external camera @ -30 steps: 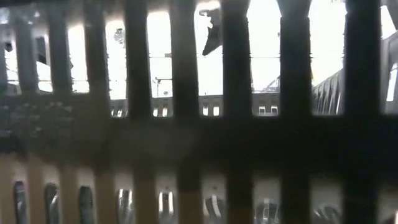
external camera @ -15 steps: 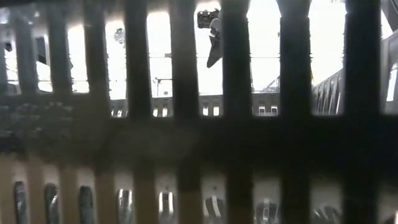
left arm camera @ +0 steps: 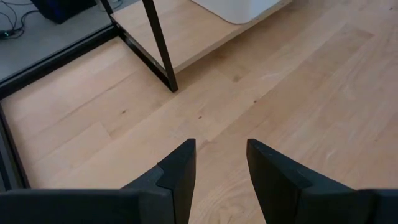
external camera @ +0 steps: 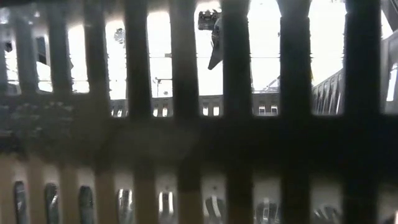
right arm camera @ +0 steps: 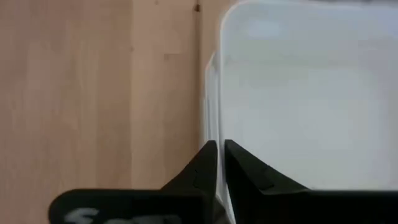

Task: Stack baskets on shelf by color
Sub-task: Stack the white bin into the white bin on the shelf, then put the right black bin on the shelf

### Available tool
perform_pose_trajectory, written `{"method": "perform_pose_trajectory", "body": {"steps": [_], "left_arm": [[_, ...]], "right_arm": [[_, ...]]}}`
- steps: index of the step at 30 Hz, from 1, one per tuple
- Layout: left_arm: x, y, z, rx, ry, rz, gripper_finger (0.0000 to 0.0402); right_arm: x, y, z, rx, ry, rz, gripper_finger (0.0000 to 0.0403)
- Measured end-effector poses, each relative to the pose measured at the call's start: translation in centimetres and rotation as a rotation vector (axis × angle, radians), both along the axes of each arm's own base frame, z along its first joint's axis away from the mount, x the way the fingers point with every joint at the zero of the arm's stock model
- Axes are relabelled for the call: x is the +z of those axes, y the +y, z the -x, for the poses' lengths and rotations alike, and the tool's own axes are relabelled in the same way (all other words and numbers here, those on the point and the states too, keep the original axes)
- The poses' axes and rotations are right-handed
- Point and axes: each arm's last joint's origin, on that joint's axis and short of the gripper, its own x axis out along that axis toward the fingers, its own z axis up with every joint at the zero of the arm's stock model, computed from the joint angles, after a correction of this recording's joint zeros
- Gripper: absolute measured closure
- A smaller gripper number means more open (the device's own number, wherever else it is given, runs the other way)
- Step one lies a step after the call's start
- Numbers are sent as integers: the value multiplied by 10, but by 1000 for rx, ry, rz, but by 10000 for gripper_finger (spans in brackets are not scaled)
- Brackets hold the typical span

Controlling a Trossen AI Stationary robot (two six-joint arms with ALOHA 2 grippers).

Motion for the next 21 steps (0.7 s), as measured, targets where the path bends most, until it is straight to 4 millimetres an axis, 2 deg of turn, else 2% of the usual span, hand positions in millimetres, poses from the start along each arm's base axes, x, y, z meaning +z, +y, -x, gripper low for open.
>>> {"method": "perform_pose_trajectory", "body": {"steps": [4,15,18,21], "left_arm": [[0,0,0,2,-2,1,254],[0,0,0,17,-21,16,254],[0,0,0,18,-23,18,254],[0,0,0,18,-22,17,254]], "right_arm": [[0,3,-1,60,-25,-73,365],[1,1,-3,24,-43,-34,352],[0,8,-4,111,-57,-107,349],[-13,21,-8,245,-87,-200,351]]}}
